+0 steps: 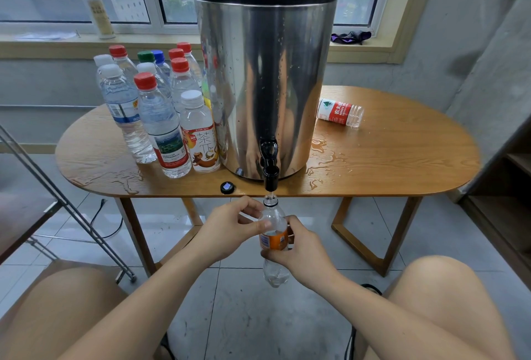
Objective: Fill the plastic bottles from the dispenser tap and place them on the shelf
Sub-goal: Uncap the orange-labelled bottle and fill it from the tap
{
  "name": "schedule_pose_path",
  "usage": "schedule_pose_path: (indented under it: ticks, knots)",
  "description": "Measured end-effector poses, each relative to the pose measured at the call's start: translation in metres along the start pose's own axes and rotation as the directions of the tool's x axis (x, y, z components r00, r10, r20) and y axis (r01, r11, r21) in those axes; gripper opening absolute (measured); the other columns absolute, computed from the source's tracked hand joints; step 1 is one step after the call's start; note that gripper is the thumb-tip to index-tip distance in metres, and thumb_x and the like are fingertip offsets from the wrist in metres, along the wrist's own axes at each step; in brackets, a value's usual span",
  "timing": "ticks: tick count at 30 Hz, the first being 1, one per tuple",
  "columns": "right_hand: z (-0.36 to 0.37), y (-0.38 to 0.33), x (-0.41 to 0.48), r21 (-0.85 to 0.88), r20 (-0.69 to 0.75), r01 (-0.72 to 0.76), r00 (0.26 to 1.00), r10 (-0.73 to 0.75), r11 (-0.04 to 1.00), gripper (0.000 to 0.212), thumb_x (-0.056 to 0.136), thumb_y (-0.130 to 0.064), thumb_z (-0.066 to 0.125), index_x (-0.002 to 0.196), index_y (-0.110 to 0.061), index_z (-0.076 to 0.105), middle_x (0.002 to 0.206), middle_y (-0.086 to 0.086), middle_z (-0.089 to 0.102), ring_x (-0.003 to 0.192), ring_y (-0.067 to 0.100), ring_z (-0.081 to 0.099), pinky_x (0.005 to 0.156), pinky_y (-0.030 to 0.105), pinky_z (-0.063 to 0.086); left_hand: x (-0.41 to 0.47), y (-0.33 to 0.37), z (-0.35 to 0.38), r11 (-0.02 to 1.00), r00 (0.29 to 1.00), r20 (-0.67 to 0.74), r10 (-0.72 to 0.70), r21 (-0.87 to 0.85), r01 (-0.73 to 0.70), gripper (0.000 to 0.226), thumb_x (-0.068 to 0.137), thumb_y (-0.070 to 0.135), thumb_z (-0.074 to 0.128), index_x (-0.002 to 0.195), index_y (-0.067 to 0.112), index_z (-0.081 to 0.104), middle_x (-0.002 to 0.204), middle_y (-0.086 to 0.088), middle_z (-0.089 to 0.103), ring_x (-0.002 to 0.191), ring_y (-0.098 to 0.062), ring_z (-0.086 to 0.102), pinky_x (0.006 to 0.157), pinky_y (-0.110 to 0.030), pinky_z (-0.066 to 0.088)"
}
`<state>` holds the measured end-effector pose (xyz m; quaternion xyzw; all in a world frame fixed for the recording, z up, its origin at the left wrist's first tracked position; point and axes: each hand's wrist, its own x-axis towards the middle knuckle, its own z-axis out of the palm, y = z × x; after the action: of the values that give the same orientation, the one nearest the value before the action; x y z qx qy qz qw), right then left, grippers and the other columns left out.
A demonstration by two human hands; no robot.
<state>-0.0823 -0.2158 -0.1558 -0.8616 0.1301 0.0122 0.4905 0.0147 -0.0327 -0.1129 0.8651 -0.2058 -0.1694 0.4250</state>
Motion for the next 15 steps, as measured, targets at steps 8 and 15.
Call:
schedule_pose_path:
  ticks: [8, 15]
  knots:
    - [0.0002, 0.0001, 0.0001, 0.01, -0.001, -0.003, 1.0, 0.003, 1.0, 0.062, 0.08, -0.043, 0.093, 0.127, -0.038, 0.053, 0.114, -0.016, 0.067, 0.103, 0.002, 0.064, 0.076, 0.014, 0.048, -0.0007, 0.0011, -0.0002, 1.0, 1.0, -0.005, 0.003, -0.004, -0.003, 0.029, 0.092, 0.054, 0.08, 0.117, 0.045, 0.066, 0.116, 0.021, 0.071, 0.1, 0.0, 0.072, 0.083, -0.026, 0.065]
    - [0.0005, 0.0013, 0.0004, 0.004, -0.006, 0.002, 1.0, -0.002, 1.0, 0.062, 0.08, -0.044, 0.093, 0.127, -0.038, 0.053, 0.113, -0.015, 0.067, 0.102, 0.003, 0.065, 0.076, 0.015, 0.049, -0.0015, 0.0018, -0.0004, 1.0, 1.0, -0.002, -0.003, 0.0, 0.003, 0.033, 0.093, 0.053, 0.08, 0.122, 0.042, 0.067, 0.118, 0.02, 0.071, 0.101, -0.001, 0.072, 0.087, -0.03, 0.066]
